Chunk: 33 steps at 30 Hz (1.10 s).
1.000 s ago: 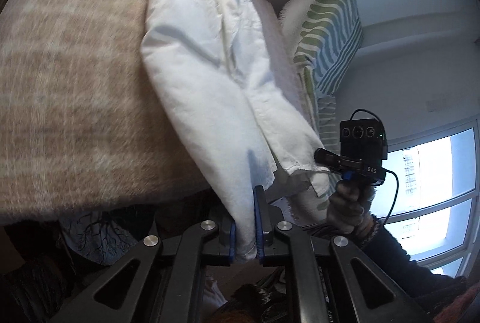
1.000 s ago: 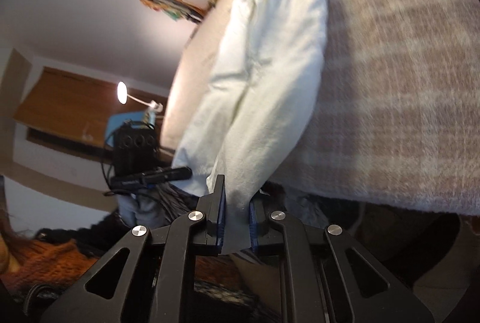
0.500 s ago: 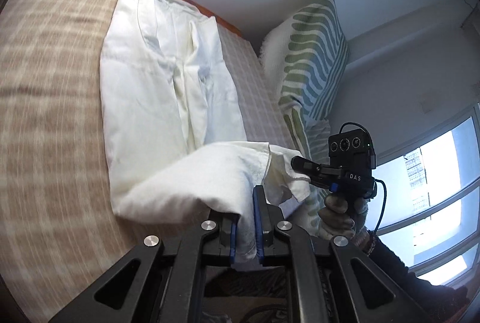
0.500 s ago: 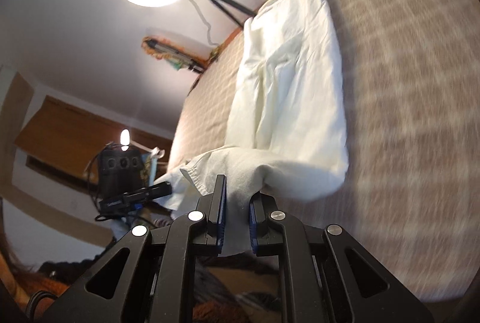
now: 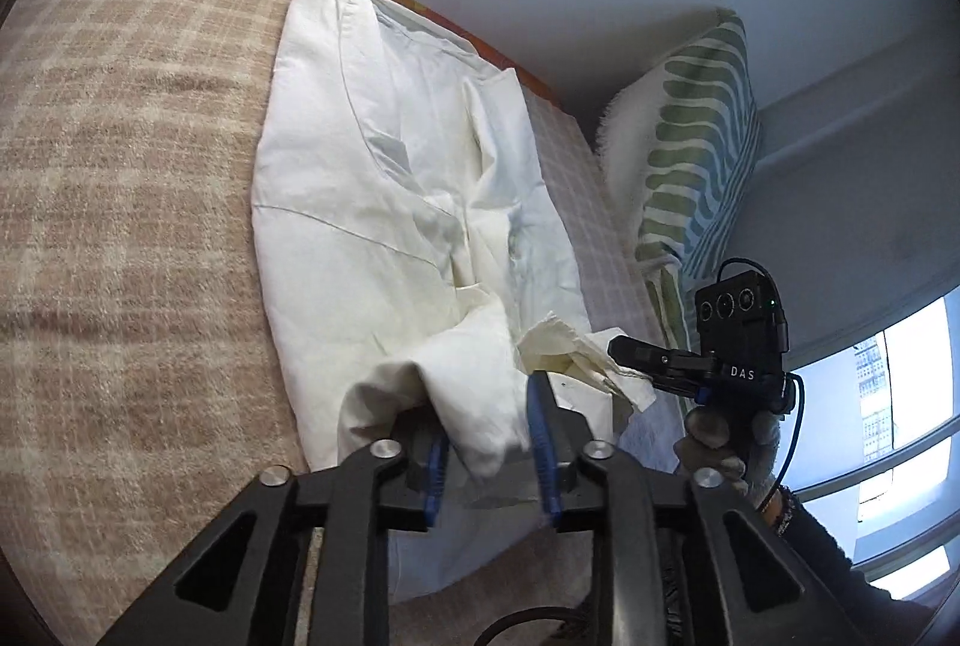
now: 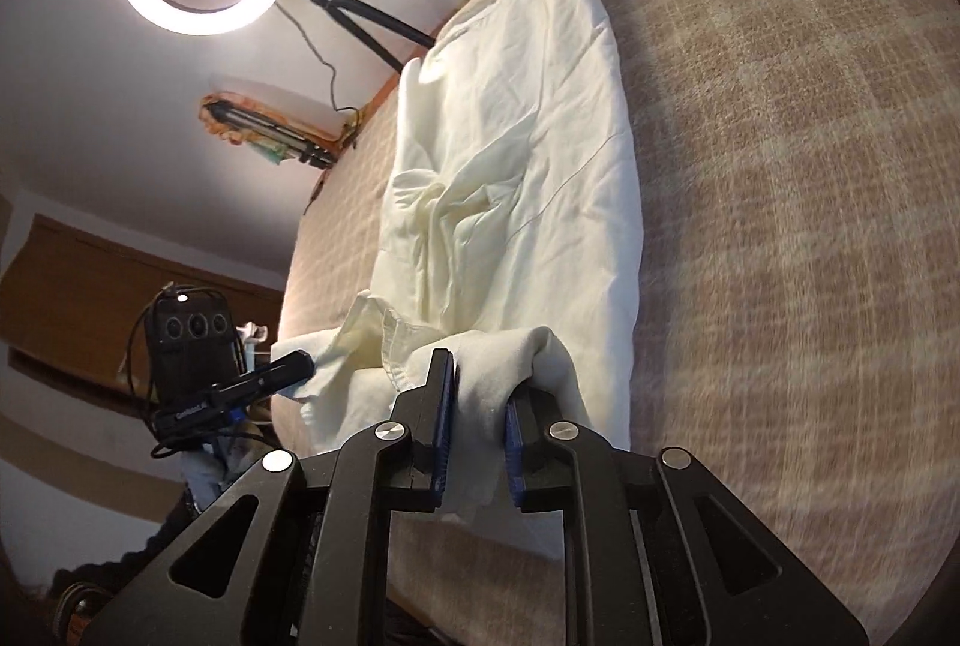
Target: Fold small clothes
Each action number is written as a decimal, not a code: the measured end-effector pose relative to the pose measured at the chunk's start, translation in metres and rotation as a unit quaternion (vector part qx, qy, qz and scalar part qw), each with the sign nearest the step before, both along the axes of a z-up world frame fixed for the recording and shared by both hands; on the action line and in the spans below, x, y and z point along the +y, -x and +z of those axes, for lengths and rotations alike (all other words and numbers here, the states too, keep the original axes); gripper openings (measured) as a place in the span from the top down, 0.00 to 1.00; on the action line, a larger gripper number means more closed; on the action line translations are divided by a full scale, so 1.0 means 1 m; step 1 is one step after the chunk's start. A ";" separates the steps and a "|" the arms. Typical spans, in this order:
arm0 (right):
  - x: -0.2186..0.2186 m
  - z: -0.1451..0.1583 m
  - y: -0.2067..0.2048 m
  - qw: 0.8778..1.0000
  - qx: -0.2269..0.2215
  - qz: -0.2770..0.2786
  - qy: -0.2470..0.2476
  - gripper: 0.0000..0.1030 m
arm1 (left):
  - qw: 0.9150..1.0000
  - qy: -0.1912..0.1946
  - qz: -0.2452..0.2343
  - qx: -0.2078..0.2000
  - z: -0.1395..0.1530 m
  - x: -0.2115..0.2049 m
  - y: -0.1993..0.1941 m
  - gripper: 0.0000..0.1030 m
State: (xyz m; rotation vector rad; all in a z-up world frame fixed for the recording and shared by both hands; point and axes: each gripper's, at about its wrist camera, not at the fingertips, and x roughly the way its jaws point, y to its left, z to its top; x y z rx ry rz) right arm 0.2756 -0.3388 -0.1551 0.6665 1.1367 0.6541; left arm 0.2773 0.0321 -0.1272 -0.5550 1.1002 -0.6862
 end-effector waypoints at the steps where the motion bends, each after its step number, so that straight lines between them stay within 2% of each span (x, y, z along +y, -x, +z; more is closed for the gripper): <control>1: 0.001 0.000 -0.003 1.000 0.002 0.001 -0.001 0.82 | 1.000 0.000 0.007 0.000 0.000 0.003 -0.003 0.60; 4: 0.004 0.003 -0.009 1.000 -0.004 0.011 0.001 0.80 | 1.000 0.009 0.027 -0.008 0.004 0.016 -0.011 0.57; 6: 0.002 0.004 -0.010 1.000 -0.003 0.014 -0.010 0.71 | 0.999 0.008 0.037 -0.017 0.008 0.021 -0.014 0.56; 8: -0.001 0.005 -0.010 1.000 -0.006 0.009 -0.021 0.54 | 0.999 0.003 0.040 -0.024 0.010 0.026 -0.014 0.56; 10: -0.009 0.008 -0.011 0.999 -0.009 -0.008 -0.030 0.49 | 0.999 -0.001 0.039 -0.028 0.011 0.028 -0.012 0.56; 13: -0.021 0.016 -0.010 0.999 -0.024 -0.028 -0.017 0.49 | 0.998 -0.016 0.040 -0.035 0.013 0.033 -0.004 0.56; 16: -0.028 0.028 -0.003 0.996 -0.063 -0.034 0.043 0.47 | 0.998 -0.040 0.035 -0.042 0.010 0.035 0.003 0.56; 19: -0.021 0.030 0.002 0.992 -0.085 -0.018 0.086 0.47 | 0.998 -0.056 0.030 -0.031 0.000 0.032 0.002 0.55; 21: -0.007 0.031 0.004 0.985 -0.107 0.004 0.136 0.47 | 0.998 -0.062 0.021 -0.024 -0.007 0.025 -0.001 0.56; 23: 0.005 0.030 0.004 0.979 -0.123 0.028 0.161 0.47 | 0.997 -0.069 0.014 -0.024 -0.011 0.019 -0.003 0.57; 28: 0.016 0.022 -0.008 0.969 -0.140 0.038 0.201 0.47 | 0.997 -0.064 0.021 -0.026 -0.014 0.014 -0.012 0.78; 30: 0.021 0.020 -0.014 0.969 -0.140 0.044 0.199 0.47 | 0.997 -0.066 0.021 -0.032 -0.012 0.014 -0.014 0.85; 33: 0.026 0.019 -0.014 0.964 -0.154 0.054 0.209 0.53 | 0.997 -0.063 0.020 -0.036 -0.013 0.016 -0.013 0.88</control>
